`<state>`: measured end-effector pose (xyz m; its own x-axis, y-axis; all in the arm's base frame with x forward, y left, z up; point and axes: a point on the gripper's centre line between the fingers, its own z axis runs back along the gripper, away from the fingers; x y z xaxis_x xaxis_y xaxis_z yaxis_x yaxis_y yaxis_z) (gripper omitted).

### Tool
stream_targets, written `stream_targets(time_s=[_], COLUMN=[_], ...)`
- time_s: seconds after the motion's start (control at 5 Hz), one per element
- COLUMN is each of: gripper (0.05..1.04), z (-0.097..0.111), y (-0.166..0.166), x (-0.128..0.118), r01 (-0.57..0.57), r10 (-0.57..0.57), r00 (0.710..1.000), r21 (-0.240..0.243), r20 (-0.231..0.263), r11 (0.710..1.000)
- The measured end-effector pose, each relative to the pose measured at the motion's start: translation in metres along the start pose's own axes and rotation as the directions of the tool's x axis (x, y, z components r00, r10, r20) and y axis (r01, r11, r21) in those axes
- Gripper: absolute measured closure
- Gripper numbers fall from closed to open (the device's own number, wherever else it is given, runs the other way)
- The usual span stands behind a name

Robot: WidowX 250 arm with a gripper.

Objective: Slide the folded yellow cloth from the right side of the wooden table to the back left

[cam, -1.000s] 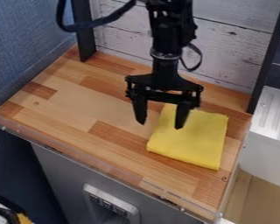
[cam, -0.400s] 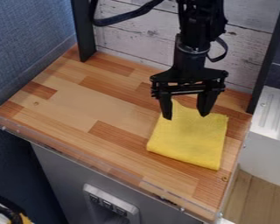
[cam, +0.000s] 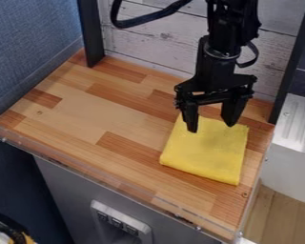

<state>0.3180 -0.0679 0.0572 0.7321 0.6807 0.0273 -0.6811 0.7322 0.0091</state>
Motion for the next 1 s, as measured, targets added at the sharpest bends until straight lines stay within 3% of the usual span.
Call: stream_targets(time_s=[0.4,0.6,0.8,1.0], gripper=[0.736,0.932,1.012,1.020], z=[-0.0056,-0.0081,-0.0081,-0.0081], y=[0.0025,0.0024,0.0020,0.0002], x=[-0.0105,-0.0123,-0.0116,-0.0116], r01=[-0.042,-0.041,-0.047,-0.045], r10=[0.042,0.042,0.047,0.045], r00=[0.999,0.999,0.998,0.998], r21=[0.021,0.015,0.004,-0.009], r20=[-0.019,-0.026,-0.035,-0.038], r11=[0.999,0.999,0.999,0.999])
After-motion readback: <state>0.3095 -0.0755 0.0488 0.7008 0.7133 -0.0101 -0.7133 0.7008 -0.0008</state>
